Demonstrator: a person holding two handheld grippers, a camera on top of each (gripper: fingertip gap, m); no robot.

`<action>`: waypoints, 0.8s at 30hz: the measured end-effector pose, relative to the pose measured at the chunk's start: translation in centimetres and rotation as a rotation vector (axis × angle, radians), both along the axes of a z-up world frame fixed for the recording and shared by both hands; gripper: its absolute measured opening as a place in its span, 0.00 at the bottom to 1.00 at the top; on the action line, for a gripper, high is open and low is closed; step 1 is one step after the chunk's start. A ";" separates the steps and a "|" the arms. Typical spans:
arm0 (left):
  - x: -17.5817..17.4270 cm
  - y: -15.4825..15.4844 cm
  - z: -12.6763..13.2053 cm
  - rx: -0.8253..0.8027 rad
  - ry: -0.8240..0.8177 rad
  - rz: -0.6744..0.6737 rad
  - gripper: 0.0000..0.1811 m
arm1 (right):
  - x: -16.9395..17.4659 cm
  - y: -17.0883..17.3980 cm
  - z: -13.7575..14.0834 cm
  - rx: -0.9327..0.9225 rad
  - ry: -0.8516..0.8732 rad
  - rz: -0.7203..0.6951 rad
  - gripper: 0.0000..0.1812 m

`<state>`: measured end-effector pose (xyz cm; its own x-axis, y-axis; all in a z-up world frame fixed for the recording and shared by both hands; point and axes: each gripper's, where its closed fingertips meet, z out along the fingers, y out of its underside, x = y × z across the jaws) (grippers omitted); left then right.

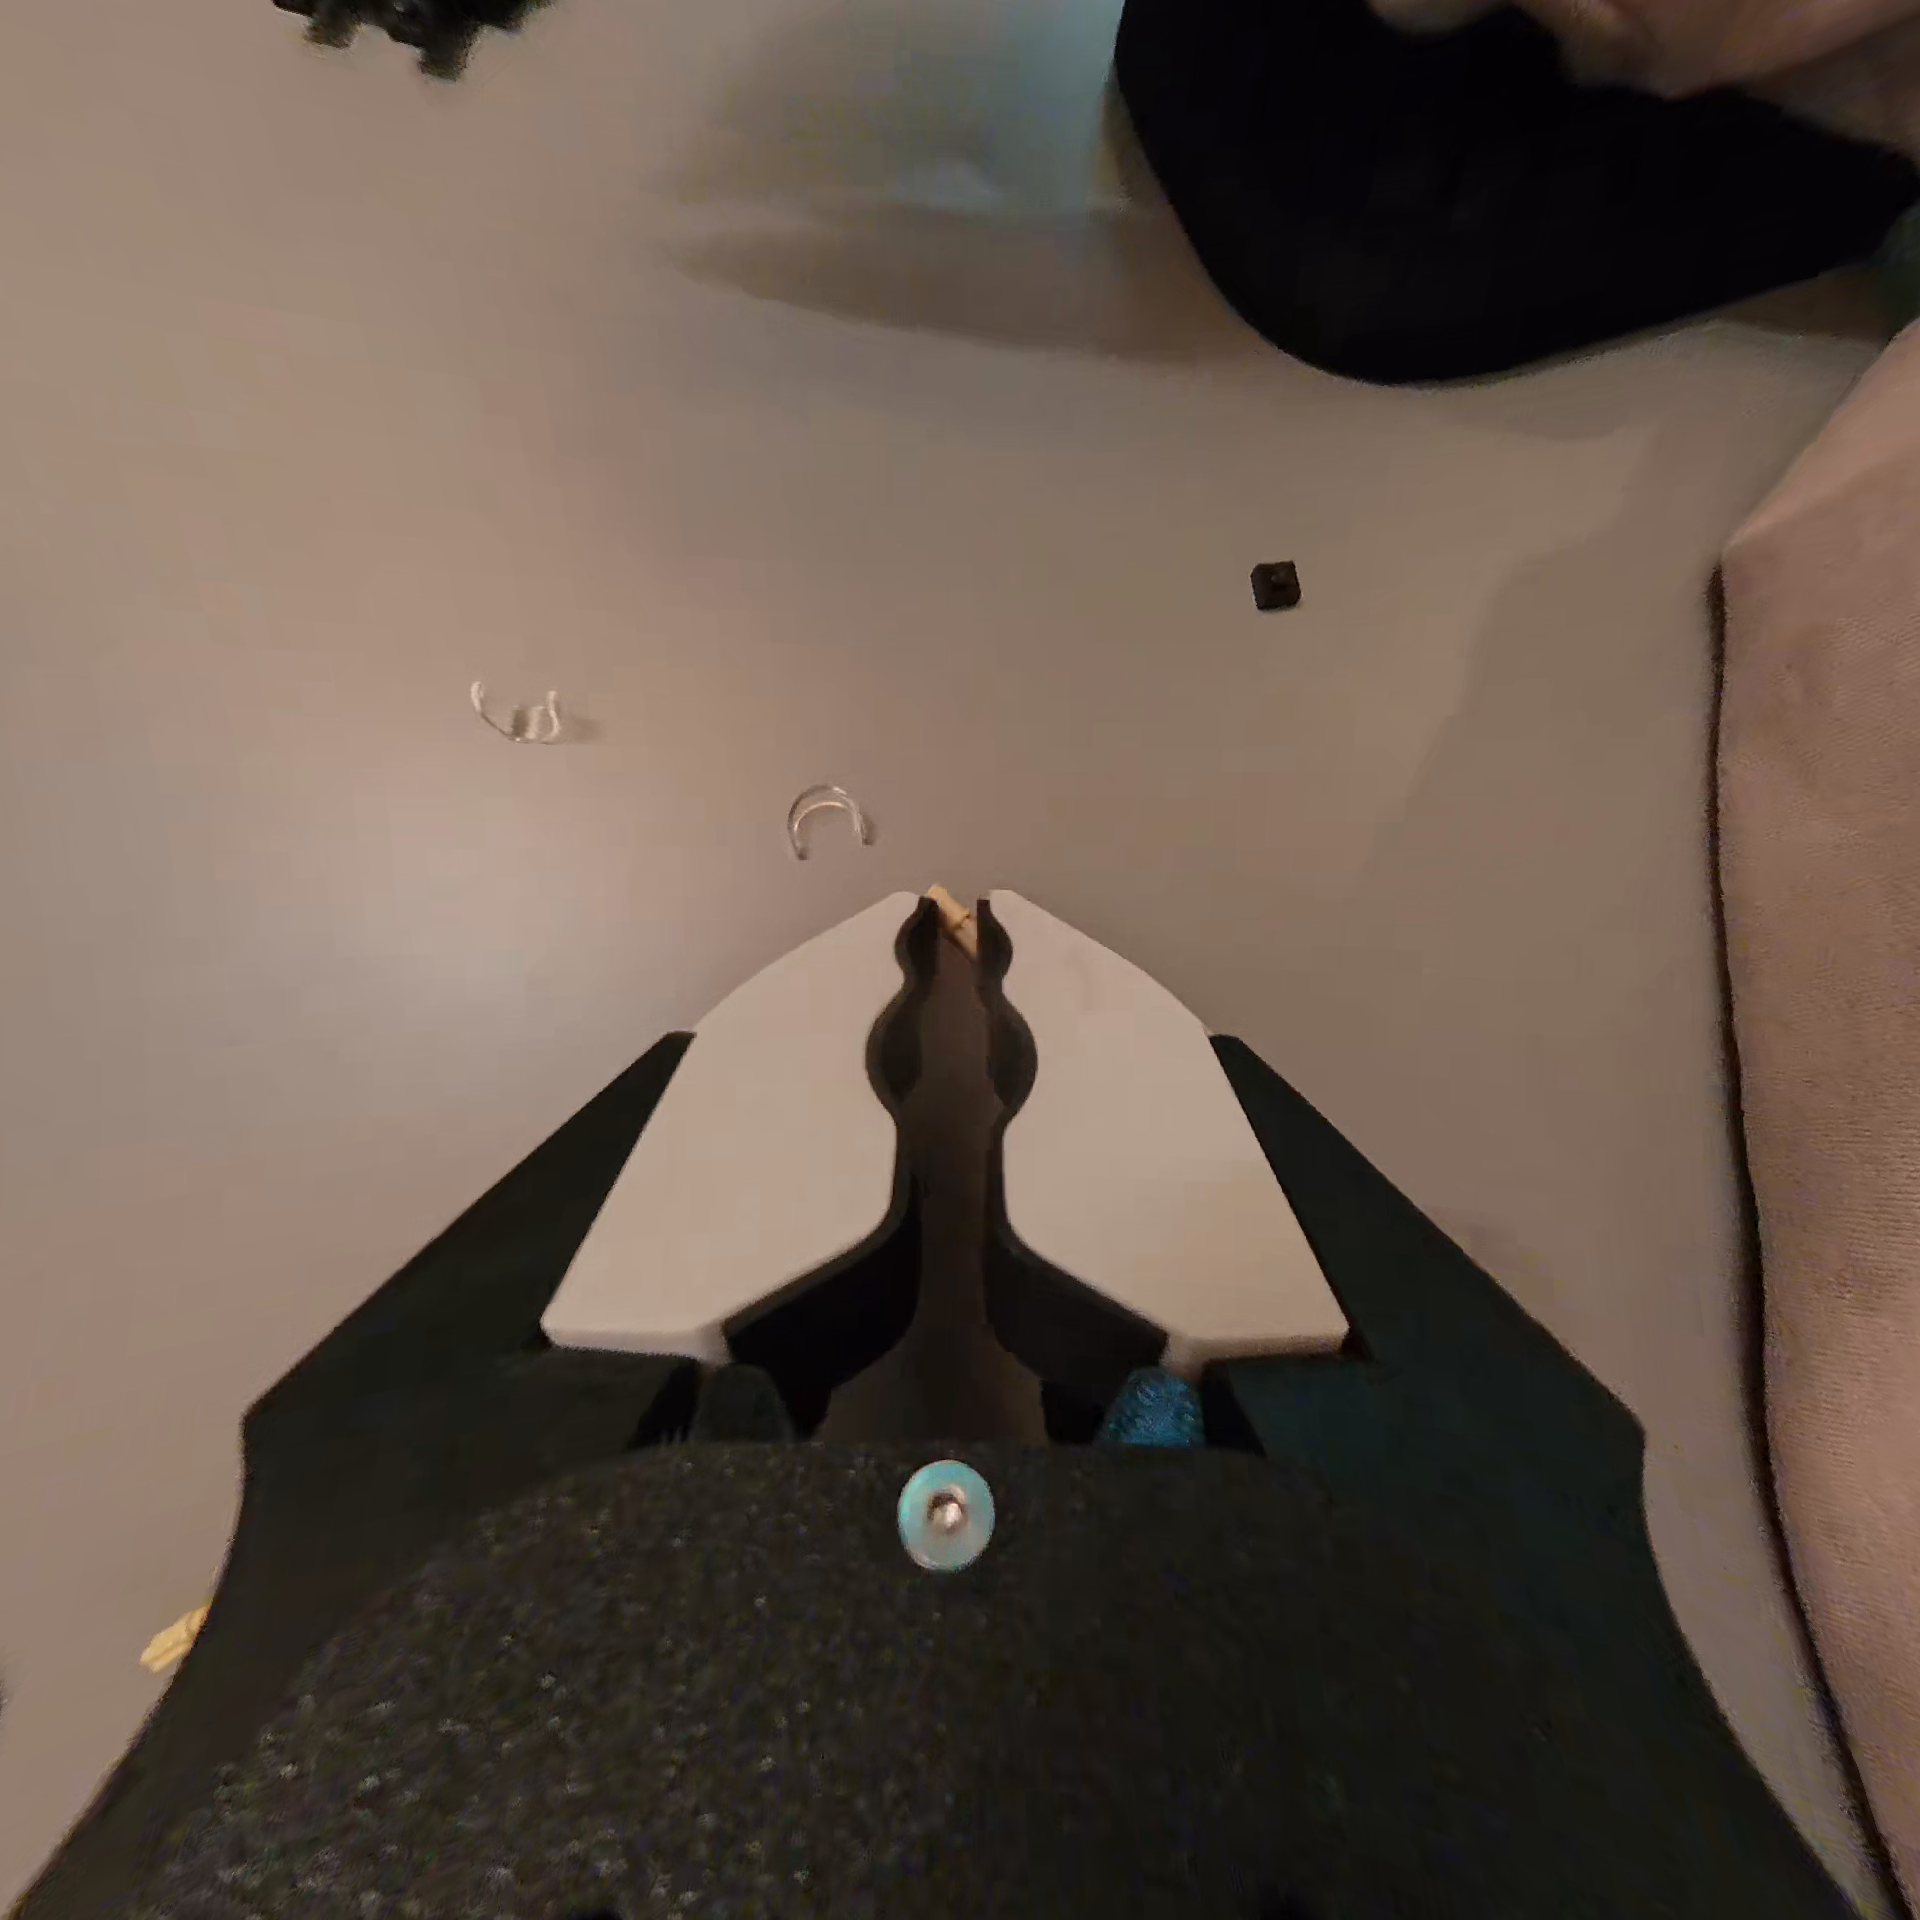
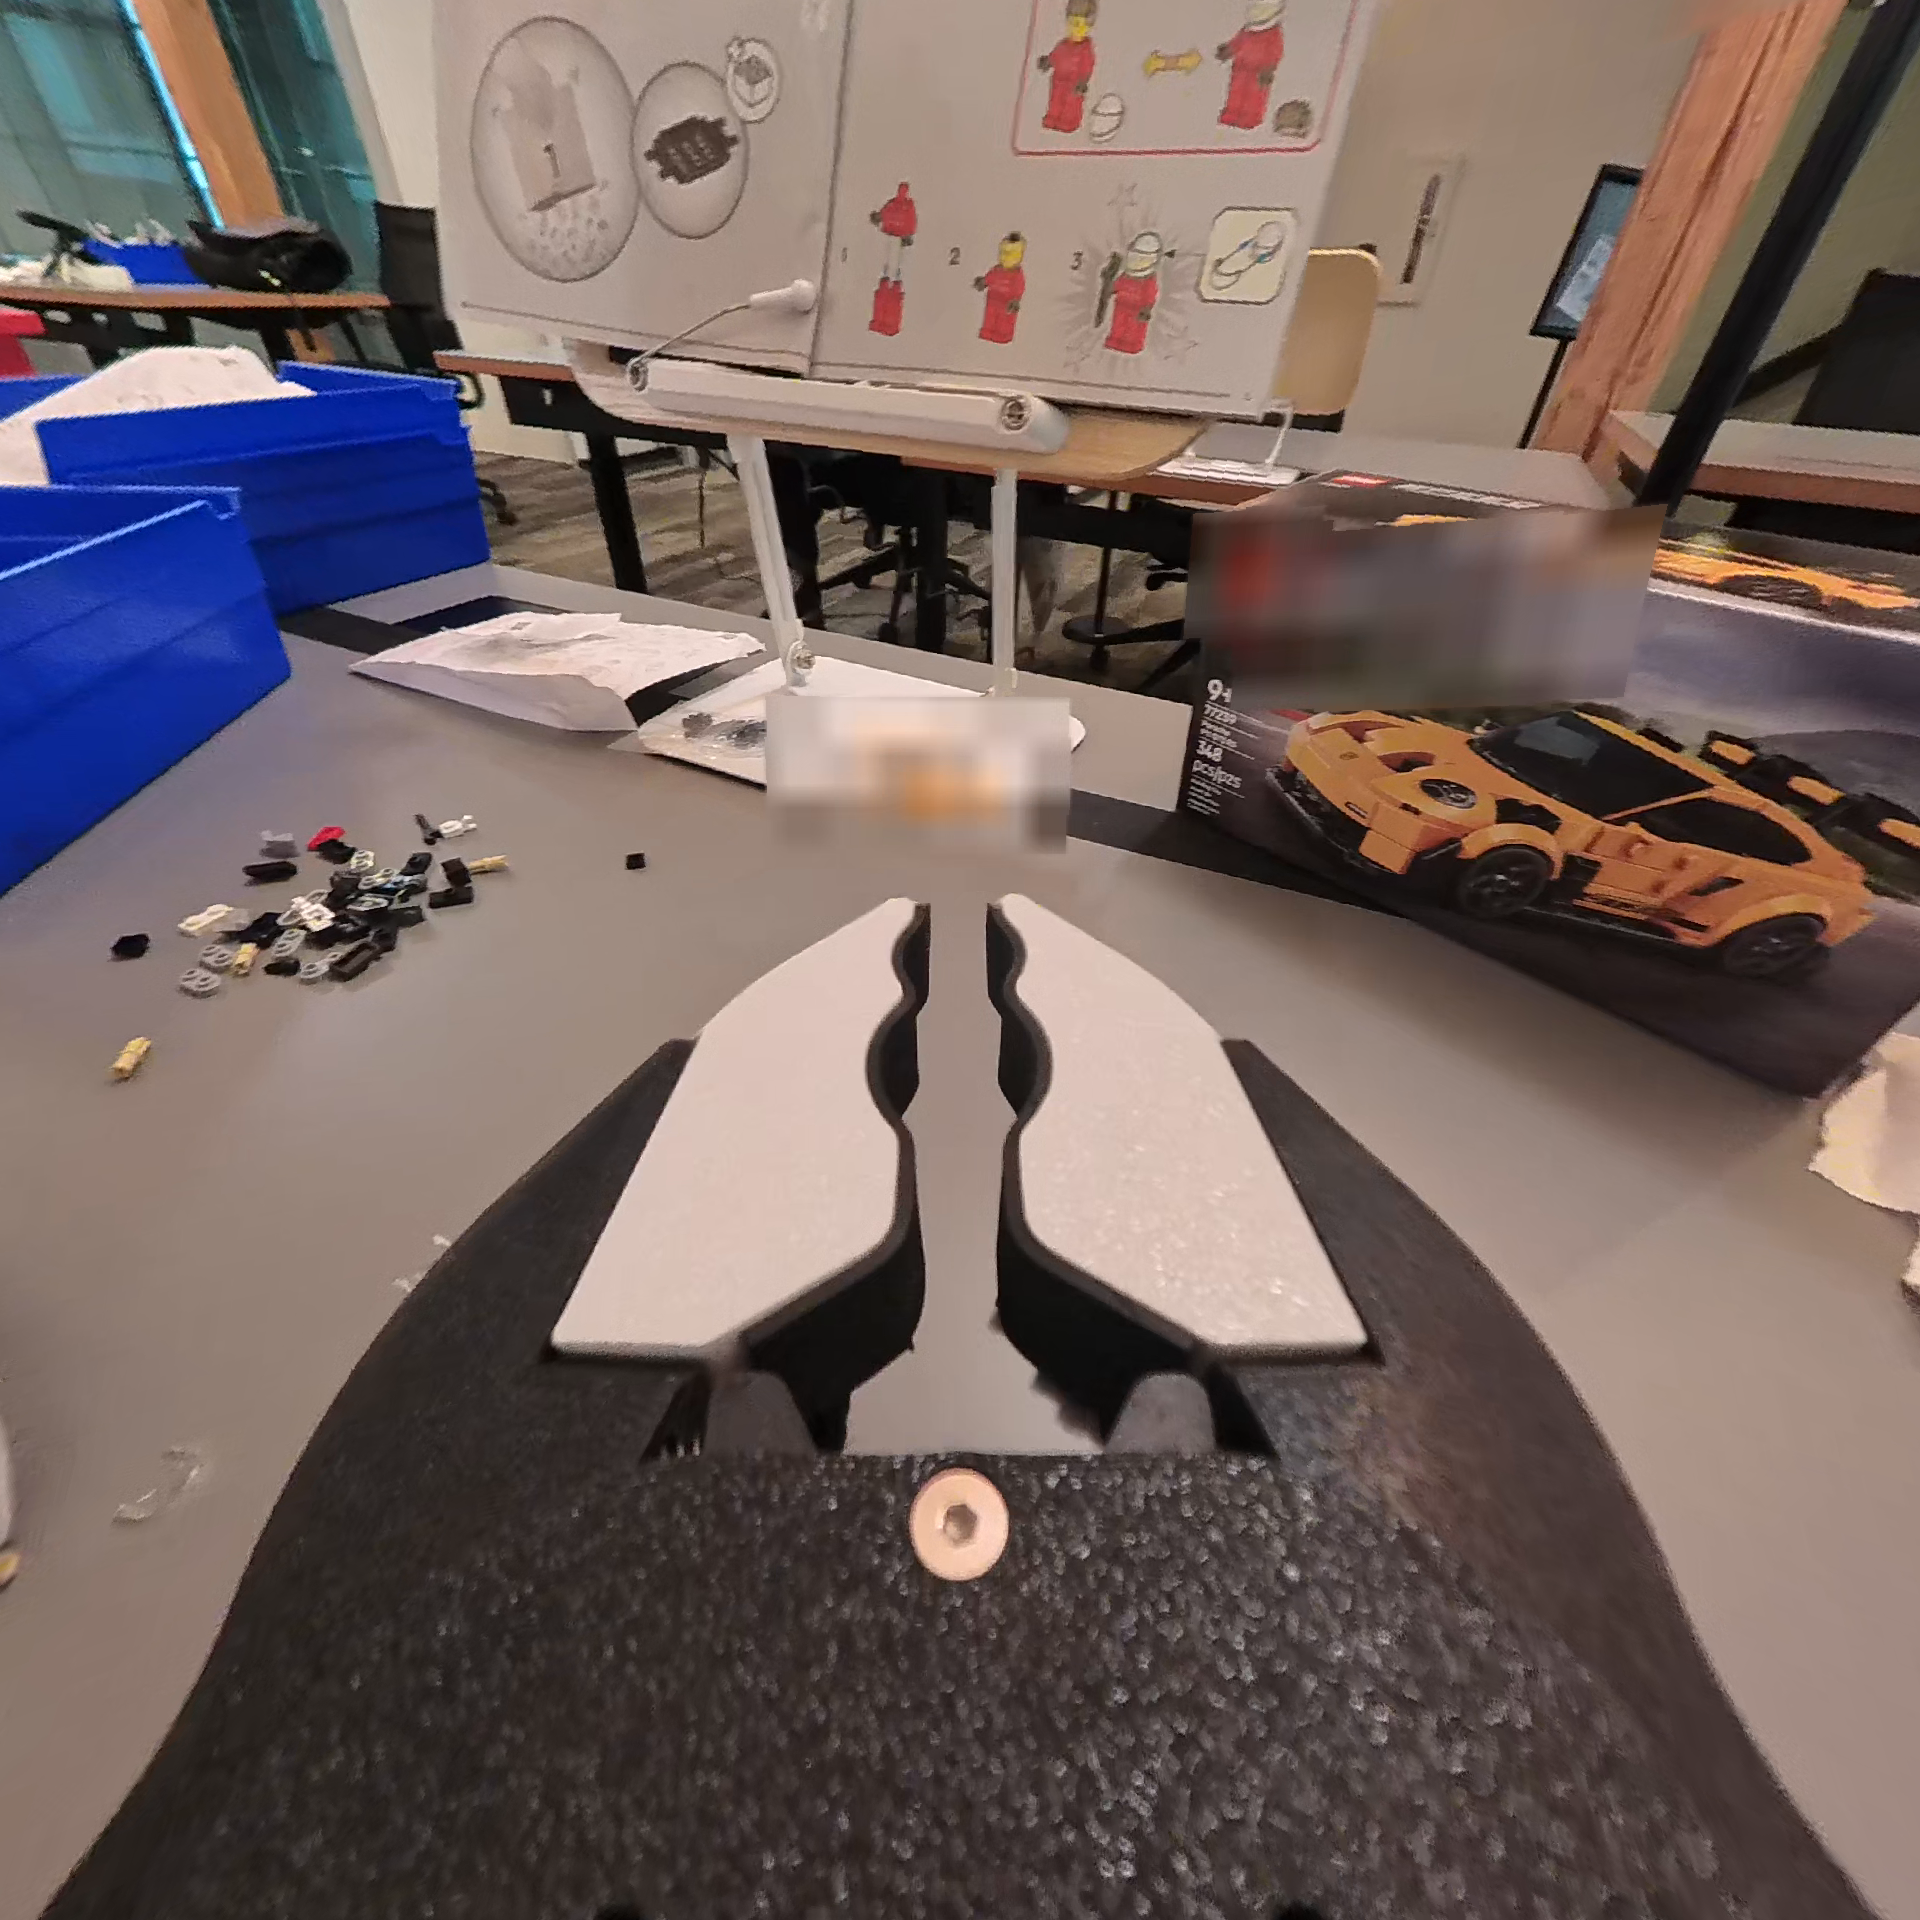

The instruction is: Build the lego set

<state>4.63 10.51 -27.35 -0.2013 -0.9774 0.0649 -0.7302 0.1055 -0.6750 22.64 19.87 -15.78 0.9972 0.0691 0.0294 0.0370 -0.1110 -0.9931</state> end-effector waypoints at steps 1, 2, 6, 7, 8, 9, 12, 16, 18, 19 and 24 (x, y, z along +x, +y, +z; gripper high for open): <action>0.0 -0.1 -0.1 0.026 0.003 -0.009 0.03 | 0.3 0.0 0.0 0.002 0.005 -0.010 0.05; 0.0 0.0 -0.1 0.049 0.005 -0.013 0.03 | 0.5 0.0 0.0 0.004 0.010 -0.016 0.05; -0.8 2.1 0.4 0.121 0.009 0.046 0.02 | 0.8 0.0 0.0 0.005 0.022 -0.023 0.06; -1.4 3.4 0.9 0.123 0.004 0.087 0.02 | 0.8 -0.1 0.1 0.008 0.020 -0.025 0.06; -2.3 5.3 1.4 0.141 0.002 0.151 0.02 | 0.9 -0.1 0.2 0.011 0.018 -0.028 0.06; -3.5 7.9 1.7 0.180 0.013 0.235 0.02 | 1.0 -0.1 0.3 0.014 0.019 -0.031 0.06; -7.9 15.0 1.6 0.234 0.071 0.483 0.02 | 1.2 -0.1 0.4 0.018 0.029 -0.030 0.06; -9.9 17.3 0.6 0.202 0.125 0.561 0.13 | 1.0 -0.1 0.3 0.013 0.029 -0.019 0.06; -9.6 17.0 0.7 0.172 0.103 0.553 0.21 | 0.9 -0.1 0.4 0.016 0.027 -0.018 0.06; -9.3 16.9 1.0 0.175 0.078 0.549 0.24 | 0.9 -0.1 0.5 0.019 0.028 -0.017 0.06; -6.1 12.7 3.9 0.150 -0.088 0.380 0.17 | 0.9 -0.1 0.5 0.019 0.034 -0.009 0.06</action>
